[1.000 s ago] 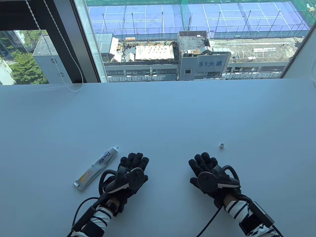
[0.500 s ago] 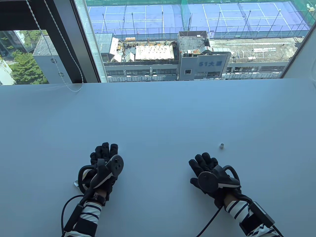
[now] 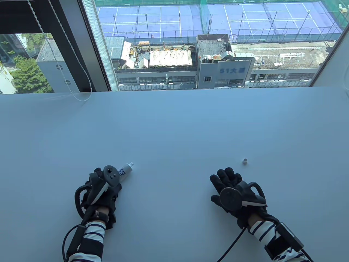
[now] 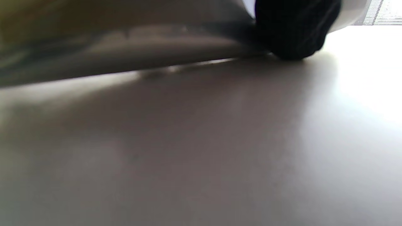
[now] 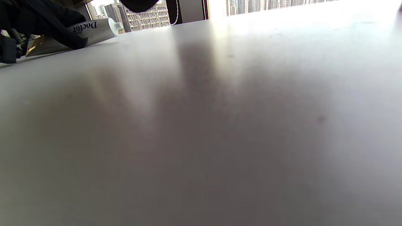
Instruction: Screw tube cap onto toothpaste tube (Screw with right hand)
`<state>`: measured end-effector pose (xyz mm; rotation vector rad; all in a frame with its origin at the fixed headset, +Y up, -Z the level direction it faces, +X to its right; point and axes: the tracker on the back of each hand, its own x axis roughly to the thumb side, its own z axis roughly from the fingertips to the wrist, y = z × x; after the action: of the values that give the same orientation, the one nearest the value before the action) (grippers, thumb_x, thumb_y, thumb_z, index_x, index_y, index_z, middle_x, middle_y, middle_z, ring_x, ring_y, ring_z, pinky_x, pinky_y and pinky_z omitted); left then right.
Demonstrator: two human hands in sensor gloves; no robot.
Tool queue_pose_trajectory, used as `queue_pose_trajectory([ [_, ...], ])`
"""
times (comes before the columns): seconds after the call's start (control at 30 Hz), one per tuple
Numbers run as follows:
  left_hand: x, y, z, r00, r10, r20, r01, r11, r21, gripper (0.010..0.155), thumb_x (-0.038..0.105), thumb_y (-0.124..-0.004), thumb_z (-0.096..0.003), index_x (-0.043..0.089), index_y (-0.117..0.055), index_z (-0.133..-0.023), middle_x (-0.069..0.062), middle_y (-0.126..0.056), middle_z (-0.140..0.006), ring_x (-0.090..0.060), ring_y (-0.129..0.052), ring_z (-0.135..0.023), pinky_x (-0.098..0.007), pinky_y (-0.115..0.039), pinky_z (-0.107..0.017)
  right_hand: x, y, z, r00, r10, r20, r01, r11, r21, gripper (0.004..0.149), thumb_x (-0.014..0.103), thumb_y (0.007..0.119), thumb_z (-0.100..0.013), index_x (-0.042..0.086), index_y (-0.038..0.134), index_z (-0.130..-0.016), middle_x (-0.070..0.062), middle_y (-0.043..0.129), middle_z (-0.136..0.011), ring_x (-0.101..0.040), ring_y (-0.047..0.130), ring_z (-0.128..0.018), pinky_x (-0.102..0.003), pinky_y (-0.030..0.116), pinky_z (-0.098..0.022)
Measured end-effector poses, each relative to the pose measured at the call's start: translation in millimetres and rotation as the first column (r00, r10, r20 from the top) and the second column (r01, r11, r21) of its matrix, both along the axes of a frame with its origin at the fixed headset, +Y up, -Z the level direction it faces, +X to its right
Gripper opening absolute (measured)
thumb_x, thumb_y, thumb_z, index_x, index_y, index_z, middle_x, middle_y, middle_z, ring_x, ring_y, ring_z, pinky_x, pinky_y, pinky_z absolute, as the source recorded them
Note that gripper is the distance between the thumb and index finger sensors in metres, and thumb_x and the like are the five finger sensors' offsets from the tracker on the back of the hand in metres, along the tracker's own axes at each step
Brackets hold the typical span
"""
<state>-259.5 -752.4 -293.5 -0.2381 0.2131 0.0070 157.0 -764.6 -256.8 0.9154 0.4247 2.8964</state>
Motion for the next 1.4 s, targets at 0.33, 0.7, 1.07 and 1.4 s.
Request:
queue_pose_trajectory([
  [0.33,22,18,4,0.994,-0.007,0.107,-0.003,0.995,0.1,0.05,0.052,-0.078,-0.0513,0.021,-0.061,-0.088,-0.015,-0.078,-0.097,-0.038,-0.085,-0.09,-0.052,-0.074,-0.066,33,31,-19,0.962,-0.084,0.258,0.053,0.991,0.124,0.079,0.041,0.057,-0.066,-0.003,0.014,-0.114,-0.037,0.014,-0.115,-0.063,0.011,-0.099,-0.07,0.021,-0.065],
  [0.7,59,35,12,0.9,0.336,0.277,-0.368,0.927,0.075,0.07,0.063,-0.077,-0.0444,0.029,-0.057,-0.103,-0.012,-0.083,-0.089,-0.035,-0.091,-0.073,-0.045,-0.079,-0.059,85,14,-75,0.863,0.04,0.503,-0.009,0.998,-0.063,0.071,0.024,0.069,-0.064,0.003,0.025,-0.114,-0.032,0.039,-0.114,-0.063,0.047,-0.098,-0.073,0.036,-0.066],
  [1.07,84,28,23,0.861,0.209,0.463,-0.278,0.957,0.084,0.073,0.068,-0.079,-0.0388,0.03,-0.062,-0.098,-0.009,-0.085,-0.087,-0.031,-0.092,-0.072,-0.043,-0.079,-0.06,43,10,-97,0.864,0.175,0.473,-0.254,0.961,0.109,0.043,0.017,0.077,-0.057,0.007,0.074,-0.098,-0.023,0.08,-0.094,-0.046,0.085,-0.075,-0.063,0.066,-0.059],
  [1.4,107,34,36,0.826,0.038,0.562,-0.174,0.966,0.191,0.072,0.067,-0.079,-0.0386,0.033,-0.06,-0.099,-0.007,-0.083,-0.088,-0.029,-0.09,-0.075,-0.042,-0.077,-0.063,45,33,-67,0.815,-0.303,0.494,0.167,0.939,0.301,0.036,0.013,0.082,-0.052,0.001,0.08,-0.086,-0.026,0.087,-0.078,-0.041,0.093,-0.058,-0.062,0.077,-0.046],
])
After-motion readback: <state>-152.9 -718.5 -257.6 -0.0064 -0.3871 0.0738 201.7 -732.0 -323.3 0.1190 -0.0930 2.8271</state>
